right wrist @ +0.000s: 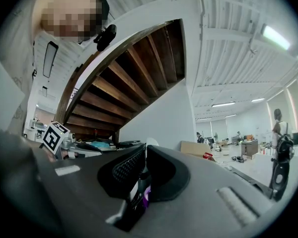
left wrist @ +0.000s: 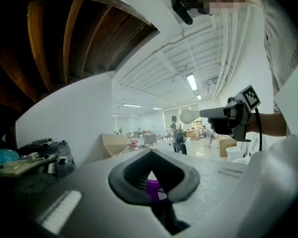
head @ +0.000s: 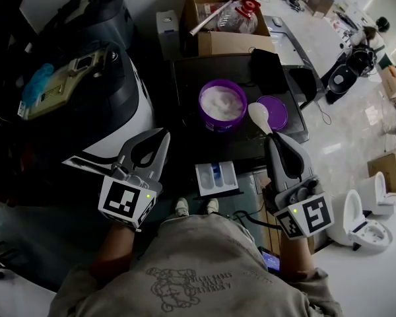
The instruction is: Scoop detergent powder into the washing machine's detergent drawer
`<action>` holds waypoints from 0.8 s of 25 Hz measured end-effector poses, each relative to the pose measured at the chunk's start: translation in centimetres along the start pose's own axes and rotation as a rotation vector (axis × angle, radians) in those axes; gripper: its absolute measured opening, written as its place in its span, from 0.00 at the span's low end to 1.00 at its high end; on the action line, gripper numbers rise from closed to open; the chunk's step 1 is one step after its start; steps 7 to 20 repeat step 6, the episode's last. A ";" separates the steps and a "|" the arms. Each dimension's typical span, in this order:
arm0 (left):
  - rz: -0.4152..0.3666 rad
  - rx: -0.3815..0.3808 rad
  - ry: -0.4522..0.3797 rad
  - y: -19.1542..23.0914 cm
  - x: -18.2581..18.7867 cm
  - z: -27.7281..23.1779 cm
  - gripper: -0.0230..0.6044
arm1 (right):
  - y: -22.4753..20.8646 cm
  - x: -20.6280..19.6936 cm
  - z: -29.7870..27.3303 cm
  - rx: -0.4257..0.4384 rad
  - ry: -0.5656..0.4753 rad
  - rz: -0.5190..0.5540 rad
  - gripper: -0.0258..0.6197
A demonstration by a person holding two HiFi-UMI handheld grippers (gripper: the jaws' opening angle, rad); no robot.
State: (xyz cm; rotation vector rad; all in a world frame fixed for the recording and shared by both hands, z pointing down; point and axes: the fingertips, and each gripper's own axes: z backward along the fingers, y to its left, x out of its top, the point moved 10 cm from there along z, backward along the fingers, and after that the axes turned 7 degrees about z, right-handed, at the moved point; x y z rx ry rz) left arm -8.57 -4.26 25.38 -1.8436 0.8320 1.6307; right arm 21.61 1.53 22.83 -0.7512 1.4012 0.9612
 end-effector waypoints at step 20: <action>0.000 0.006 -0.008 -0.1 0.1 -0.3 0.04 | -0.4 0.2 -0.1 0.004 -0.002 0.014 0.09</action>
